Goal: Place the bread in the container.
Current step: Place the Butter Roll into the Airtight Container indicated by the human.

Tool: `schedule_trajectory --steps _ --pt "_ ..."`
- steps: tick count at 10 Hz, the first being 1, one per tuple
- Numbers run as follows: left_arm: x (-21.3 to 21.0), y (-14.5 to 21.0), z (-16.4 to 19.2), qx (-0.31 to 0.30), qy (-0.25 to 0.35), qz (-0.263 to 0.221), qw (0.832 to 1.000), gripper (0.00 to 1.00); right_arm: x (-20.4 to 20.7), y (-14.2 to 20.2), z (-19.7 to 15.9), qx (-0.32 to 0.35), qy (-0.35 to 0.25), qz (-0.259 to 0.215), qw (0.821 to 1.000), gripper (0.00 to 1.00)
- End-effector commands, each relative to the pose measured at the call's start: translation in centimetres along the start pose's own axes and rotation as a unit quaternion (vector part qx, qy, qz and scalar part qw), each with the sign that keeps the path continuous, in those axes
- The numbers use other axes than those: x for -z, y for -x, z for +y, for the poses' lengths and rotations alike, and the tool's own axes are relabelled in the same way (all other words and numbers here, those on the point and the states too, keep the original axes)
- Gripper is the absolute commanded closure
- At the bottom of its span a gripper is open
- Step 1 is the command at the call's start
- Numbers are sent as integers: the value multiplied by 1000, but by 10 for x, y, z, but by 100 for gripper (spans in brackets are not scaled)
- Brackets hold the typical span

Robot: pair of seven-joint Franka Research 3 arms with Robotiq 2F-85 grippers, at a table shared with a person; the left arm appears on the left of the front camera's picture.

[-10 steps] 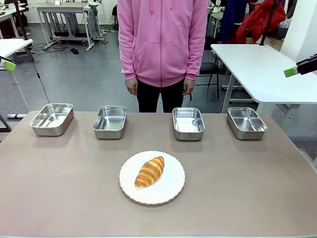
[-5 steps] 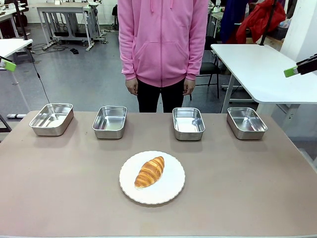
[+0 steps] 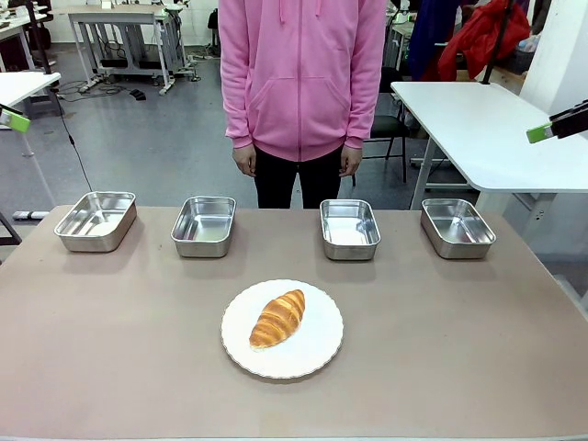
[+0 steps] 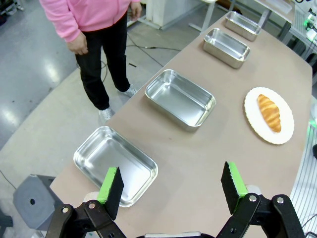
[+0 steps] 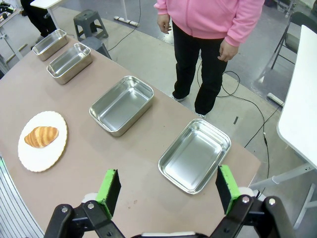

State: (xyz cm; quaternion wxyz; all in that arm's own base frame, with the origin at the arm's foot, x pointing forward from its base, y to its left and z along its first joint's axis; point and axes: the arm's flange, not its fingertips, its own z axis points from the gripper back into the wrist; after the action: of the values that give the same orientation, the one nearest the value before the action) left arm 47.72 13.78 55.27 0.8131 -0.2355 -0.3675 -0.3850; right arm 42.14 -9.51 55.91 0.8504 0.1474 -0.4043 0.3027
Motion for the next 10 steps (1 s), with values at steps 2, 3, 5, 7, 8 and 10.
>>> schedule_trajectory --steps 2,3,5,7,8,10 --pt "-1 -1 -1 3 2 -1 1000 0 1 0 -1 1 -5 -9 1000 0" --pt "-1 -1 -1 3 2 -1 1000 0 1 0 -1 1 -5 -9 1000 0" --pt "-1 -1 -1 3 2 -1 1000 0 1 0 -1 1 -5 -9 1000 0" --pt "-1 -1 -1 3 2 -1 1000 0 1 0 -1 1 -5 -9 1000 0" --pt "-1 -1 -1 3 2 -1 1000 0 1 0 -1 1 -5 -9 1000 0" --pt "-1 -1 -1 3 2 -1 1000 0 1 0 -1 1 -5 -9 1000 0"
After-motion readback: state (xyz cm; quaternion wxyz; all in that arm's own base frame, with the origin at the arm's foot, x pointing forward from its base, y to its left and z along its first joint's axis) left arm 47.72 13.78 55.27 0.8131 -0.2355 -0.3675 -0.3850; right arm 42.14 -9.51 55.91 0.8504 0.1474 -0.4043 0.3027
